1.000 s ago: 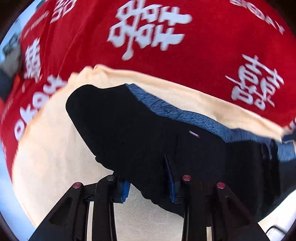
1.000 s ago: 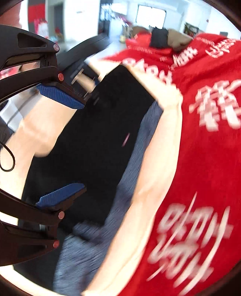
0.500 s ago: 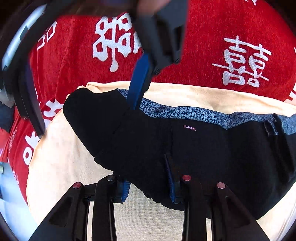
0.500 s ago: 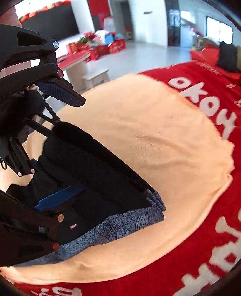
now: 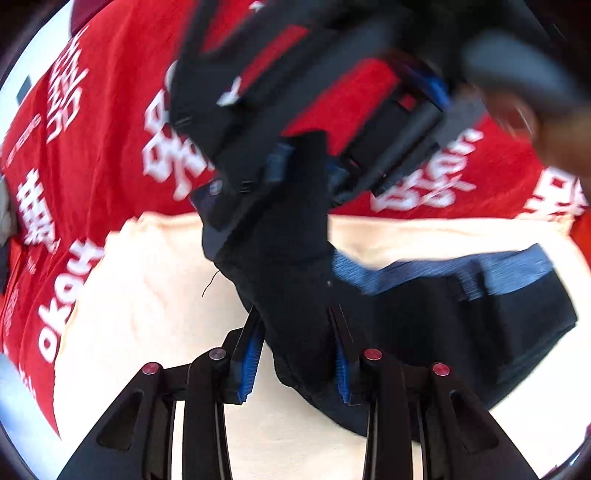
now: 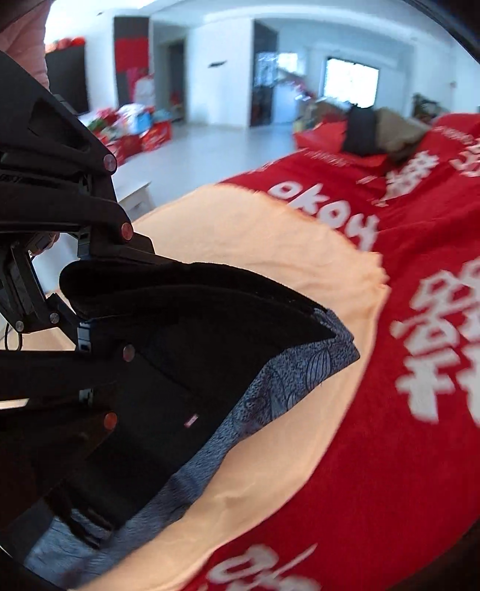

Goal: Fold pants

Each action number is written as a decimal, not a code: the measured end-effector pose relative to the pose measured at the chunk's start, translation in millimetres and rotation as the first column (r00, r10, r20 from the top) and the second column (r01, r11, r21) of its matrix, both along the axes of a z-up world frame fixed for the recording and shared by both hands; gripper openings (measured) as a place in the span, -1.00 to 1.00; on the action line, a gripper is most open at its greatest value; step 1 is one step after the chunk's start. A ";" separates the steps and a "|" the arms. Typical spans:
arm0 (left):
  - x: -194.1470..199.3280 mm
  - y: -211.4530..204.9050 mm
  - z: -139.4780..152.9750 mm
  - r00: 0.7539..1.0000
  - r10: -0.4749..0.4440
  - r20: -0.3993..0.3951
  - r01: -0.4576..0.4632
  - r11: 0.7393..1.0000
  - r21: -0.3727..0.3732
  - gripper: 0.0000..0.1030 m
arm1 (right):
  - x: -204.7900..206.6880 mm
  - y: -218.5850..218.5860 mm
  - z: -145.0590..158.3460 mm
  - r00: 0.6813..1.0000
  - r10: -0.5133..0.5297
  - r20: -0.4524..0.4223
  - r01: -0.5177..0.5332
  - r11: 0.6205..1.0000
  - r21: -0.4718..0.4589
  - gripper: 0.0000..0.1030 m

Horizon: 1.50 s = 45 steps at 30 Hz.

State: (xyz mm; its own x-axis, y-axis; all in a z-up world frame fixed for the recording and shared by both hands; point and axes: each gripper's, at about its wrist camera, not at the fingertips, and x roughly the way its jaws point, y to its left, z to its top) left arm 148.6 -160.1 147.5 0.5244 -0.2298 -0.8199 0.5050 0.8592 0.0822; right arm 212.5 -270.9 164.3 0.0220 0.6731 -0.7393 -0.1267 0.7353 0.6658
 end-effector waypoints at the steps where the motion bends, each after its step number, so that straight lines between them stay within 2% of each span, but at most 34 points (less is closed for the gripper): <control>1: -4.0 -8.2 7.6 1.000 -0.021 0.003 0.021 1.000 -0.011 -0.33 | -12.5 -15.9 6.5 0.999 -0.038 0.020 0.037 0.999 0.026 -0.55; 4: -24.2 -44.6 30.0 0.994 -0.104 0.014 0.105 0.994 -0.033 -0.33 | -46.4 -72.6 20.2 0.987 -0.147 0.058 0.141 0.986 0.092 -0.55; 7: -42.7 -81.9 44.6 0.985 -0.174 0.003 0.174 0.984 -0.048 -0.33 | -89.7 -132.1 29.7 0.959 -0.270 0.083 0.256 0.956 0.144 -0.55; 12: -85.9 -157.9 48.2 0.950 -0.311 -0.019 0.310 0.950 -0.039 -0.33 | -158.2 -232.4 23.5 0.906 -0.414 0.093 0.390 0.899 0.197 -0.55; 15: -113.1 -201.3 33.3 0.924 -0.380 -0.043 0.380 0.925 0.000 -0.33 | -198.9 -285.5 -1.6 0.860 -0.507 0.056 0.484 0.846 0.221 -0.55; 17: -130.3 -228.5 19.1 0.907 -0.414 -0.072 0.417 0.909 0.025 -0.33 | -222.2 -311.1 -32.4 0.824 -0.566 0.018 0.548 0.806 0.224 -0.53; 21: -155.0 -265.8 -26.6 0.882 -0.451 -0.139 0.466 0.878 0.108 -0.33 | -256.0 -349.7 -90.3 0.771 -0.633 -0.067 0.630 0.745 0.221 -0.53; 22: -160.5 -271.4 -37.5 0.878 -0.453 -0.155 0.473 0.872 0.130 -0.28 | -263.4 -356.2 -109.1 0.759 -0.644 -0.093 0.648 0.733 0.207 -0.54; 23: -165.5 -276.0 -47.7 0.874 -0.454 -0.173 0.479 0.865 0.149 -0.09 | -269.0 -360.5 -121.7 0.753 -0.649 -0.109 0.656 0.729 0.196 -0.53; 25: -174.7 -280.3 -57.2 0.873 -0.457 -0.169 0.484 0.856 0.182 -0.04 | -273.9 -358.0 -142.4 0.740 -0.658 -0.139 0.671 0.711 0.211 -0.53; 27: -182.9 -281.2 -59.9 0.860 -0.483 -0.161 0.508 0.837 0.201 0.27 | -279.6 -360.2 -151.9 0.726 -0.669 -0.159 0.686 0.690 0.231 -0.53; 28: -184.5 -280.2 -59.3 0.857 -0.486 -0.169 0.513 0.837 0.191 0.59 | -279.6 -360.3 -155.2 0.726 -0.669 -0.162 0.687 0.689 0.231 -0.53; 29: -184.5 -277.4 -56.1 0.862 -0.475 -0.178 0.502 0.847 0.174 0.63 | -281.2 -361.9 -157.2 0.726 -0.669 -0.163 0.687 0.687 0.237 -0.53; 32: -181.7 -268.6 -46.4 0.868 -0.444 -0.220 0.479 0.866 0.143 0.63 | -275.9 -361.5 -151.5 0.744 -0.653 -0.140 0.667 0.717 0.204 -0.51; 38: -155.2 -234.5 -22.9 0.919 -0.298 -0.257 0.334 0.936 0.110 0.63 | -268.5 -350.1 -131.7 0.786 -0.615 -0.063 0.618 0.784 0.061 -0.48; 42: -128.5 -207.4 -19.7 0.943 -0.188 -0.274 0.230 0.964 0.130 0.63 | -269.4 -342.6 -122.3 0.790 -0.613 -0.023 0.612 0.790 -0.041 -0.43; 44: -115.8 -194.9 -22.6 0.946 -0.143 -0.290 0.189 0.972 0.139 0.63 | -271.3 -339.4 -116.8 0.791 -0.611 0.012 0.606 0.782 -0.144 -0.32; 45: -108.7 -188.2 -24.7 0.945 -0.117 -0.306 0.166 0.976 0.139 0.63 | -271.8 -338.6 -116.2 0.794 -0.608 0.022 0.601 0.778 -0.184 -0.19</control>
State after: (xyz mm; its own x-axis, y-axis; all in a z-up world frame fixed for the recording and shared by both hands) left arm 39.9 -348.2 122.8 0.2254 -0.1362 -0.9647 0.6431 0.7646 0.0423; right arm -59.3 -609.5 48.1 0.3520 0.3923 -0.8498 0.4043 0.7551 0.5161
